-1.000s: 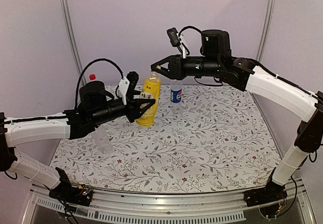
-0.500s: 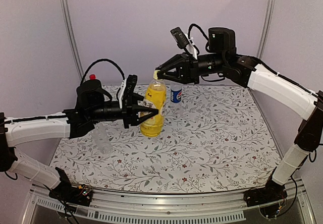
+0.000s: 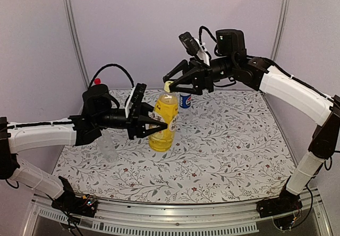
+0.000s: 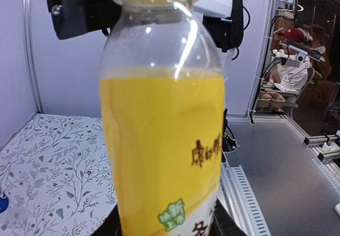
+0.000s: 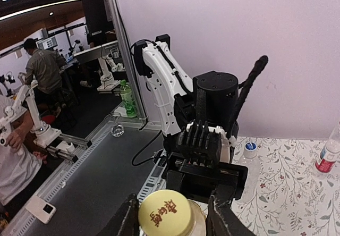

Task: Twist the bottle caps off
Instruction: Unscrew the bottle cap from the plastic bottle.

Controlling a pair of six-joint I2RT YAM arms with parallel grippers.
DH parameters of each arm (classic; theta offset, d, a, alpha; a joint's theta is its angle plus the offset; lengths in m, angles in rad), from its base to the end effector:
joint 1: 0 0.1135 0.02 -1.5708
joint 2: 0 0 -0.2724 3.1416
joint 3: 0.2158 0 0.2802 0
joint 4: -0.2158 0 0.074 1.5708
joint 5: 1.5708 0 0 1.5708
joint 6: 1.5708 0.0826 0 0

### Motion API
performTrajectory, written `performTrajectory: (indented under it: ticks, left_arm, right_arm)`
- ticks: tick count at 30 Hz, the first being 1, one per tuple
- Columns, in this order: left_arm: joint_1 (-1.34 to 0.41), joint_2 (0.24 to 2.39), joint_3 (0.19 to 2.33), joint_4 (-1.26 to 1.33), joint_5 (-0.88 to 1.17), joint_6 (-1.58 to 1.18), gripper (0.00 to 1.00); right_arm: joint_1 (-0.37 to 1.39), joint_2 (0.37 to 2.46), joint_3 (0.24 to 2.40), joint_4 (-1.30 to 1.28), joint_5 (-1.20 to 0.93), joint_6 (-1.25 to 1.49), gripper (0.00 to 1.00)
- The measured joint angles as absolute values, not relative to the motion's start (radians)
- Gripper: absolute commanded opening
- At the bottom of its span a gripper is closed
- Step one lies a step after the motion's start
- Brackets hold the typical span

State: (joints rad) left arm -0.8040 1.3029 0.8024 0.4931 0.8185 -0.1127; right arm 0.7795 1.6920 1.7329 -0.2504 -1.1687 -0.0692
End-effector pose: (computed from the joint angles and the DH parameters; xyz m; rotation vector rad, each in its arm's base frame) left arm 0.1975 -0.2919 0.2965 1.1951 1.2772 -1.3305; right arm 0.2510 0.3549 0.4329 -1.5159 1.1638 1.5191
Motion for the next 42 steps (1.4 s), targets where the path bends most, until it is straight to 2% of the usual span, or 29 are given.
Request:
performTrajectory:
  ticks: [2,4,12,17,22,36,42]
  left_arm:
    - [-0.805,1.303,0.803,0.489,0.77,-0.101,0.14]
    - [-0.808,1.303,0.804,0.481,0.722,-0.093,0.15]
    - [-0.826,1.303,0.832,0.408,0.409,-0.071,0.14]
    - [-0.846,1.303,0.837,0.376,0.278,-0.056,0.14]
    - [-0.852,1.303,0.837,0.371,0.22,-0.052,0.14]
    - [-0.854,1.301,0.837,0.368,0.171,-0.051,0.14]
    - [-0.854,1.3,0.837,0.368,0.166,-0.048,0.14]
  right_arm:
    - [0.778,1.692,1.738,-0.262,-1.114,-0.062,0.71]
    - [0.776,1.692,1.74,-0.268,-1.061,-0.03,0.79]
    - [0.787,1.669,1.74,-0.232,-0.746,0.146,0.83]
    - [0.833,1.652,1.74,-0.205,-0.51,0.231,0.81]
    - [0.862,1.652,1.74,-0.209,-0.391,0.266,0.76]
    - [0.87,1.678,1.74,-0.218,-0.314,0.302,0.66]
    - [0.87,1.686,1.73,-0.218,-0.314,0.306,0.55]
